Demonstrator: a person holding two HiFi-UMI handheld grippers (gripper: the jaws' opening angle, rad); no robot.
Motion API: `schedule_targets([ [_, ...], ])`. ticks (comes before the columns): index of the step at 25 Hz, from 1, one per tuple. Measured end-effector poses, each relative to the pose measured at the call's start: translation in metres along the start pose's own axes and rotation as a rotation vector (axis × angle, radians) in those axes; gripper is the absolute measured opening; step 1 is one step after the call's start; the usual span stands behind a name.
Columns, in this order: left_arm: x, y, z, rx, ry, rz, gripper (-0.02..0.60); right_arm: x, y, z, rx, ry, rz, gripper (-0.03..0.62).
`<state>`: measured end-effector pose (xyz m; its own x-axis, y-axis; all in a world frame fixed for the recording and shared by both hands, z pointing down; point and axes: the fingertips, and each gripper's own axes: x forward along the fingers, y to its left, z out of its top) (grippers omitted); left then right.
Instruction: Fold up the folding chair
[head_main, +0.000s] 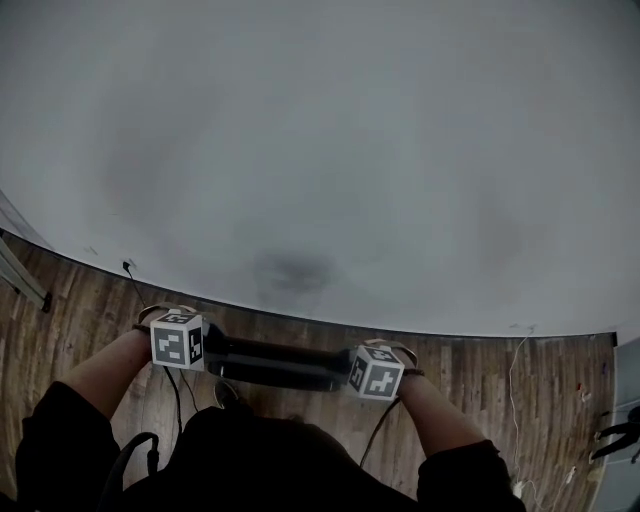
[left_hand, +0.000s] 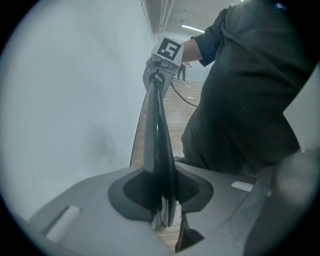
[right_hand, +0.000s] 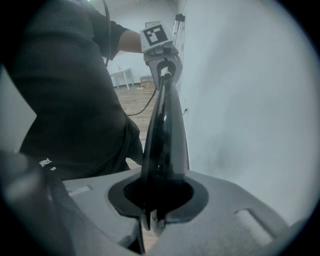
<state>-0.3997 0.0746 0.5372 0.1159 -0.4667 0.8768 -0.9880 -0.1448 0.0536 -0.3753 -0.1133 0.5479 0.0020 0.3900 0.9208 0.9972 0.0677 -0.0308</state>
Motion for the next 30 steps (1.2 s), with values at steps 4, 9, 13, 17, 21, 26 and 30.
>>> schedule_targets([
  [4,-0.004,0.028,-0.011,0.025,0.009,-0.028,0.097,0.005,-0.023,0.008,0.032,0.004,-0.005,0.058],
  [9,-0.008,0.055,-0.019,0.037,0.021,-0.035,0.097,0.011,-0.048,0.013,0.049,-0.001,-0.010,0.058],
  [13,-0.010,0.077,-0.020,0.025,0.033,-0.032,0.097,0.011,-0.071,0.013,0.043,-0.013,-0.002,0.058],
  [17,-0.010,0.094,-0.023,0.001,0.039,-0.025,0.097,0.014,-0.094,0.014,0.022,-0.016,0.007,0.058],
  [21,-0.008,0.106,-0.027,-0.016,0.045,-0.017,0.097,0.018,-0.110,0.013,0.004,-0.011,0.012,0.058],
  [26,-0.004,0.128,-0.028,-0.025,0.053,-0.017,0.097,0.022,-0.134,0.008,-0.002,-0.007,0.024,0.058],
  [30,-0.002,0.147,-0.023,-0.027,0.048,-0.021,0.097,0.020,-0.151,0.002,0.001,-0.005,0.028,0.058],
])
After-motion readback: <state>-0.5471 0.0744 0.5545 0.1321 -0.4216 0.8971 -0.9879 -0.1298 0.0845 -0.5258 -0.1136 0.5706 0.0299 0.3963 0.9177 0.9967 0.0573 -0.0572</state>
